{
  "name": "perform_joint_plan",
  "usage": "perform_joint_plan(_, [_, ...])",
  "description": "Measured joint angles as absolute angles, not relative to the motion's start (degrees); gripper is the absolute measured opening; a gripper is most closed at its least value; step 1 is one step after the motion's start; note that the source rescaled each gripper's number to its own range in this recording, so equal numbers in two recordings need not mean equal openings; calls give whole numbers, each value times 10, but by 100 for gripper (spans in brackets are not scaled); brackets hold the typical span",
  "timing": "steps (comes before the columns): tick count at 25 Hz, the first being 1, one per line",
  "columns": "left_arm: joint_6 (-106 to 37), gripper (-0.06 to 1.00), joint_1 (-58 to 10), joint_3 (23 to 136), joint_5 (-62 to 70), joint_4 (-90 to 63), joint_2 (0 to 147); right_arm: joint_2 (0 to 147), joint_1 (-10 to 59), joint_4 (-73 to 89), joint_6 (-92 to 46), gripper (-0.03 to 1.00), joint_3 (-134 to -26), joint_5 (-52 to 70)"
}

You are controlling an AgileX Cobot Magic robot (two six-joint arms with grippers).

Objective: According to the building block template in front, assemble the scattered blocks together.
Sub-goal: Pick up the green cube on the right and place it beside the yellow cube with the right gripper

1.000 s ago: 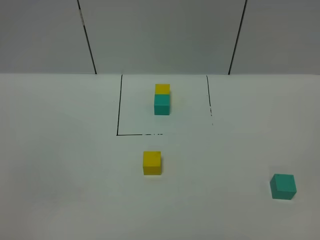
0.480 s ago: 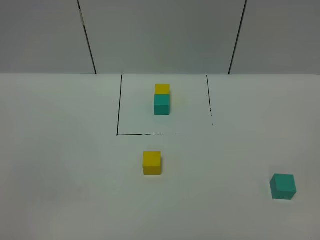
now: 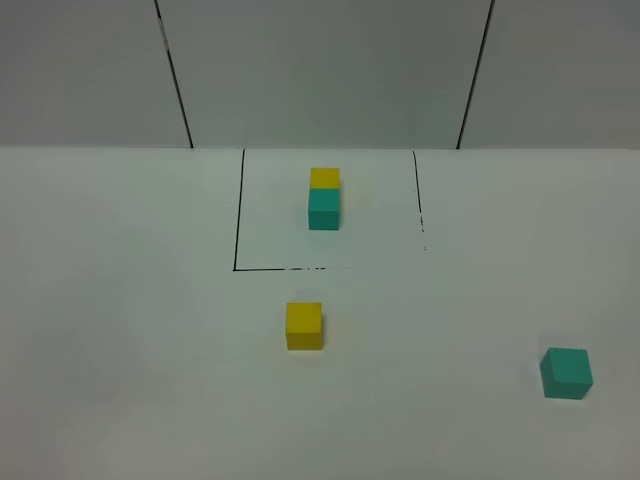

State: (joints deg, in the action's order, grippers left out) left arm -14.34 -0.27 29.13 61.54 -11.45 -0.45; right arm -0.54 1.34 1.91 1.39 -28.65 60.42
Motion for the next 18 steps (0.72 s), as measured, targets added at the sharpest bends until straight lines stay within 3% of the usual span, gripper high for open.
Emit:
perform_joint_plan(12, [-143, 70, -3, 291, 615, -115, -5, 2, 13, 19, 23, 75, -287, 604])
perform_joint_plan(18, [-143, 70, -3, 290, 615, -115, -5, 231, 13, 47, 43, 96, -330, 585])
